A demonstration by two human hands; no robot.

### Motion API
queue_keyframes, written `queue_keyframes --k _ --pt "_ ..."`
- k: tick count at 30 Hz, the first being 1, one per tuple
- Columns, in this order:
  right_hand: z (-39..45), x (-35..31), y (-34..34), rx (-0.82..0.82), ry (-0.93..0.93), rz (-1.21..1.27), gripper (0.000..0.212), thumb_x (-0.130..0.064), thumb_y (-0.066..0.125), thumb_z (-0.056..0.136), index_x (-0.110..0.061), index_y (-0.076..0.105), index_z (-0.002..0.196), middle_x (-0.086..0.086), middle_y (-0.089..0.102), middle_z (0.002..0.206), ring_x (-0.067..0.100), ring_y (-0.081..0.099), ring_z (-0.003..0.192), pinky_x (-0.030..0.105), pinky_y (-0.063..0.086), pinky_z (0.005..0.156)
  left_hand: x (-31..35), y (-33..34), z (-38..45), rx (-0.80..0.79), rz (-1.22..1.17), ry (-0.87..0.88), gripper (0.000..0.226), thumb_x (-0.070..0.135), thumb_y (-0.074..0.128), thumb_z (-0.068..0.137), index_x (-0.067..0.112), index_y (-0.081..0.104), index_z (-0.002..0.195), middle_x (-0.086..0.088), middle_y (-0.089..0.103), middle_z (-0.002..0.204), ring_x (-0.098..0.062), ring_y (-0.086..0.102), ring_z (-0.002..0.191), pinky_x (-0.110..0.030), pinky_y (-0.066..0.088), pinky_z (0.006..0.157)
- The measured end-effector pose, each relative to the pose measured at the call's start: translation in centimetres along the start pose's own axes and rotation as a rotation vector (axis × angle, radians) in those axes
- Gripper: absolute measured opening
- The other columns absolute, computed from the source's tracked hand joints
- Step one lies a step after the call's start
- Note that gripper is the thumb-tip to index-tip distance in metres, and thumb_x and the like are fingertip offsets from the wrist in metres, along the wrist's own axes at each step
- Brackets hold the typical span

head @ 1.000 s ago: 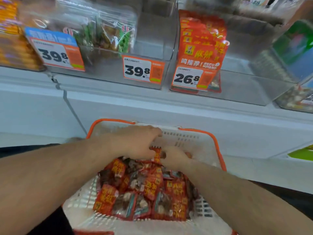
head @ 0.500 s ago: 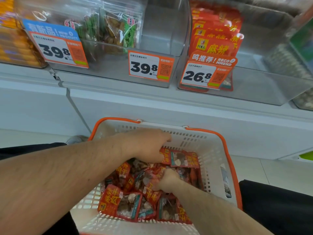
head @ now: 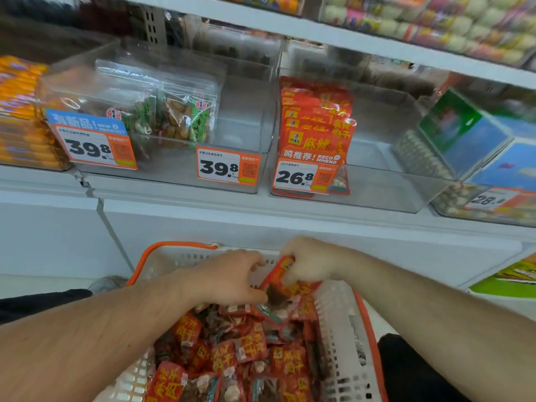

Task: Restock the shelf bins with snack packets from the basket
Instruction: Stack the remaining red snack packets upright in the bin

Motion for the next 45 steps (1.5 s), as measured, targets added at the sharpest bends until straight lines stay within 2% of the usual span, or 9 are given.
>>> queue_keyframes --k 6,10,18,21,24,28,32,35,45 --pt "-4.2 -2.7 -6.0 0.071 -0.114 0.239 0.018 -0.011 0.079 0.077 0.0 0.072 0.089 0.02 0.071 0.083 0.02 0.063 0.07 0.046 0.057 0.071 2.0 -1.1 -0.2 0.093 -0.452 0.045 0.019 0.021 0.076 0.081 0.025 0.07 0.098 0.008 0.075 0.093 -0.007 0.069 0.088 -0.032 0.055 0.087" --pt "-5.8 -1.0 -9.0 0.302 -0.087 0.458 0.035 -0.029 0.088 0.068 -0.018 0.072 0.097 0.009 0.073 0.1 0.022 0.071 0.091 0.043 0.059 0.083 3.2 -2.9 -0.8 0.166 -0.654 0.085 0.022 0.007 0.075 0.083 0.028 0.074 0.084 0.012 0.075 0.084 -0.002 0.068 0.082 -0.023 0.051 0.08" --pt "-8.5 1.4 -7.6 0.277 -0.102 0.876 0.014 -0.018 0.071 0.088 -0.013 0.071 0.101 0.0 0.072 0.084 0.011 0.059 0.067 0.019 0.042 0.054 6.4 -5.6 -0.9 0.279 -1.002 0.096 0.013 0.007 0.07 0.087 0.011 0.071 0.1 -0.004 0.077 0.093 -0.02 0.073 0.088 -0.029 0.057 0.078" --pt "-8.4 2.5 -8.6 0.342 -0.124 0.963 0.021 -0.022 0.075 0.084 -0.009 0.073 0.1 0.012 0.073 0.091 0.017 0.058 0.072 0.027 0.042 0.065 8.5 -6.9 -0.9 0.311 -1.015 0.137 0.011 0.009 0.068 0.089 0.018 0.073 0.092 -0.002 0.077 0.087 -0.016 0.073 0.081 -0.024 0.056 0.071" --pt "-8.3 3.1 -10.0 0.331 -0.146 1.09 0.051 -0.033 0.081 0.07 -0.004 0.069 0.111 0.027 0.065 0.117 0.031 0.053 0.093 0.041 0.036 0.081 9.9 -10.2 -0.5 0.45 -0.927 0.206 0.011 0.019 0.063 0.093 0.023 0.073 0.089 0.003 0.075 0.082 -0.01 0.07 0.077 -0.022 0.054 0.072" --pt "-8.6 4.4 -14.6 0.35 -0.117 1.232 0.059 -0.034 0.082 0.057 -0.006 0.071 0.108 0.018 0.071 0.108 0.029 0.06 0.089 0.028 0.039 0.065 9.7 -18.8 -2.4 1.065 -0.443 0.331 0.017 0.034 0.06 0.091 0.026 0.055 0.105 0.01 0.05 0.1 0.001 0.049 0.081 -0.014 0.039 0.068" --pt "-7.9 6.8 -19.3 0.44 -0.024 1.255 0.016 -0.03 0.068 0.082 -0.016 0.061 0.08 0.0 0.056 0.067 0.006 0.034 0.044 0.016 0.016 0.035 9.2 -20.5 1.3 0.918 -0.135 0.29 0.087 0.05 0.075 0.072 0.017 0.033 0.141 0.001 0.027 0.138 -0.003 0.032 0.119 -0.023 0.035 0.1" --pt "-6.2 8.8 -22.4 0.541 0.059 1.224 0.024 -0.028 0.063 0.093 -0.018 0.054 0.073 -0.006 0.047 0.051 0.003 0.026 0.037 0.014 0.015 0.034 8.7 -19.6 3.7 0.793 -0.024 0.216 0.121 0.068 0.074 0.059 0.023 0.011 0.151 0.007 0.01 0.153 -0.015 0.031 0.135 -0.041 0.039 0.108" --pt "1.1 13.0 -22.0 0.371 0.378 0.757 0.028 -0.027 0.066 0.093 -0.019 0.051 0.072 -0.003 0.048 0.052 0.007 0.03 0.044 0.018 0.022 0.04 7.7 -19.1 5.3 0.766 0.12 0.13 0.129 0.075 0.073 0.055 0.031 -0.002 0.15 0.017 0.002 0.155 -0.019 0.049 0.126 -0.043 0.051 0.096"
Point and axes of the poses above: each hand's wrist, its own z-axis towards the middle knuckle, its own y-axis out of the palm, x = y × z, the point moved 10 cm from there along z, towards the middle knuckle
